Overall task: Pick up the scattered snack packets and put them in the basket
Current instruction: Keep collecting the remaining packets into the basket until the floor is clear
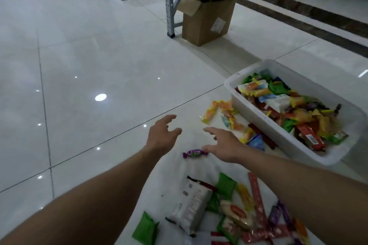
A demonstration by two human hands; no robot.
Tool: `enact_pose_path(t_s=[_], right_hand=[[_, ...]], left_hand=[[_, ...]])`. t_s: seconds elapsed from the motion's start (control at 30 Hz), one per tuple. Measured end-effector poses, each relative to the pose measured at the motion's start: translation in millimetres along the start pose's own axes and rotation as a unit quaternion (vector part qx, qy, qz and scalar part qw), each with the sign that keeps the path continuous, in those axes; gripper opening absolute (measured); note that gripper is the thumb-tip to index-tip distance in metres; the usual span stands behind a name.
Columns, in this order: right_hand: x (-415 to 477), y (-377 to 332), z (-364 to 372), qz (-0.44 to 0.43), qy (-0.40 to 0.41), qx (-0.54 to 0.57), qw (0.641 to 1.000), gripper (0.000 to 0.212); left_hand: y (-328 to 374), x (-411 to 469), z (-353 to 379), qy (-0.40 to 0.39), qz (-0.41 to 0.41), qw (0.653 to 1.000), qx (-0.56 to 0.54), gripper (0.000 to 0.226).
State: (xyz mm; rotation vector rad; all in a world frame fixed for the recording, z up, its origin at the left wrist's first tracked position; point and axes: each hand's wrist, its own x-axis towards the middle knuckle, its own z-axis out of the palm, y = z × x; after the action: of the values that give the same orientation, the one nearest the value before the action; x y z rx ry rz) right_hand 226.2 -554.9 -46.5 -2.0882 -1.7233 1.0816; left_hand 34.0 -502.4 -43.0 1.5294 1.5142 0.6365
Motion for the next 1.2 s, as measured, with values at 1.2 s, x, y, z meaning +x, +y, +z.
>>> enact_pose_path(t_s=[1.2], right_hand=[[-0.5,14.9,26.0,0.149,0.154,0.038,0.976,0.021]], left_hand=[[-35.9,-51.5,42.0,-0.233,0.059,0.925,0.293,0.111]])
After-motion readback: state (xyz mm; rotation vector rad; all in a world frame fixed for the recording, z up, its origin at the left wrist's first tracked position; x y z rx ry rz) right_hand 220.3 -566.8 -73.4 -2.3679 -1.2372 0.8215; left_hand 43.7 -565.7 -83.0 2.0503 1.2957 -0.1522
